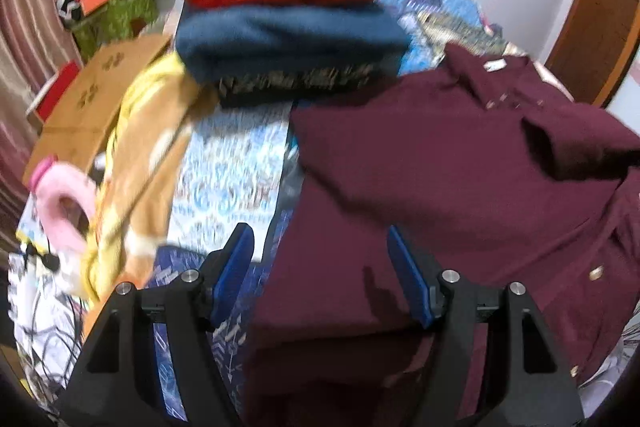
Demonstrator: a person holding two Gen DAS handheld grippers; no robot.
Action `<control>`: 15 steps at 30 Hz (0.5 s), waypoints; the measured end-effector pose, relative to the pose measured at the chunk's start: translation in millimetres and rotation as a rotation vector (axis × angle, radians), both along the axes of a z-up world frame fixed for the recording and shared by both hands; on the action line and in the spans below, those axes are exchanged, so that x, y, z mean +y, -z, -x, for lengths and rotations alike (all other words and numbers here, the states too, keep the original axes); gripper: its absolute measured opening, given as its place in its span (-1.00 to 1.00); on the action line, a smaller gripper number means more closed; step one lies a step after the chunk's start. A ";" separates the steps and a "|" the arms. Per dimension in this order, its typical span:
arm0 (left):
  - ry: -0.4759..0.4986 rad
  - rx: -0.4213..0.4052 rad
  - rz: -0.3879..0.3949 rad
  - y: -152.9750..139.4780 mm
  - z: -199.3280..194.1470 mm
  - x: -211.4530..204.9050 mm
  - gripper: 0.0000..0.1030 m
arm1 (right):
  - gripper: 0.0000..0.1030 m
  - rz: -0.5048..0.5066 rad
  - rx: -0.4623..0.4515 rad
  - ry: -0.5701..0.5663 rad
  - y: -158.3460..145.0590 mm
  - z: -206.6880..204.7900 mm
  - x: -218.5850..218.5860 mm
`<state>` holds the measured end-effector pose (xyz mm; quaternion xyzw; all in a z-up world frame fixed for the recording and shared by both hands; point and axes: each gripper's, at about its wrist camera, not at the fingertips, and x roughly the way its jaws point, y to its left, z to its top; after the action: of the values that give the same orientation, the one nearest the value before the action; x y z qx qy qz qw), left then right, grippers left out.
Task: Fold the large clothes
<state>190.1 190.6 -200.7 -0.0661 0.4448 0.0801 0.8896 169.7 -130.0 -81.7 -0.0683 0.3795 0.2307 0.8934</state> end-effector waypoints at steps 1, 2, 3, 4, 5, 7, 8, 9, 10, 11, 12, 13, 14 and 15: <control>0.007 -0.012 -0.001 -4.4 -0.8 -2.1 0.32 | 0.14 0.001 0.001 -0.022 -2.0 -3.3 7.1; 0.018 -0.028 -0.001 -10.1 -2.1 -5.0 0.32 | 0.14 0.007 0.004 -0.038 -2.1 -5.7 12.9; 0.031 -0.044 0.000 -15.6 -4.1 -8.5 0.32 | 0.14 0.019 0.009 -0.061 -1.7 -9.7 21.6; 0.046 -0.059 0.002 -20.5 -6.3 -12.3 0.32 | 0.14 0.039 0.014 -0.089 -0.2 -13.7 31.5; 0.056 -0.066 0.002 -22.7 -7.8 -14.3 0.33 | 0.14 0.059 0.018 -0.114 2.3 -15.4 40.7; 0.076 -0.079 -0.001 -26.7 -12.3 -21.8 0.34 | 0.14 0.103 0.042 -0.162 10.7 -22.7 58.6; 0.086 -0.083 0.000 -27.5 -14.7 -24.9 0.35 | 0.14 0.129 0.065 -0.183 16.9 -27.0 68.2; 0.094 -0.083 0.002 -27.1 -16.2 -26.5 0.35 | 0.14 0.154 0.096 -0.210 25.4 -31.6 78.4; 0.098 -0.082 0.004 -25.8 -17.2 -27.4 0.35 | 0.14 0.177 0.123 -0.235 33.1 -35.8 85.8; 0.102 -0.079 0.007 -24.1 -18.4 -28.3 0.35 | 0.14 0.212 0.151 -0.260 42.2 -39.4 94.1; 0.105 -0.074 0.010 -22.7 -20.0 -28.6 0.35 | 0.14 0.256 0.179 -0.286 53.1 -42.9 101.9; 0.106 -0.069 0.015 -20.7 -21.1 -28.8 0.35 | 0.14 0.291 0.194 -0.303 60.4 -44.9 106.3; 0.105 -0.064 0.022 -19.3 -21.8 -28.5 0.35 | 0.15 0.334 0.205 -0.314 68.8 -46.7 110.0; 0.101 -0.060 0.029 -17.2 -22.9 -27.3 0.35 | 0.15 0.374 0.209 -0.320 76.2 -47.8 111.5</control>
<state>213.0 163.3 -183.5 -0.0587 0.4219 0.0266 0.9043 217.5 -18.5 -157.9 -0.2673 0.4900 0.3008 0.7733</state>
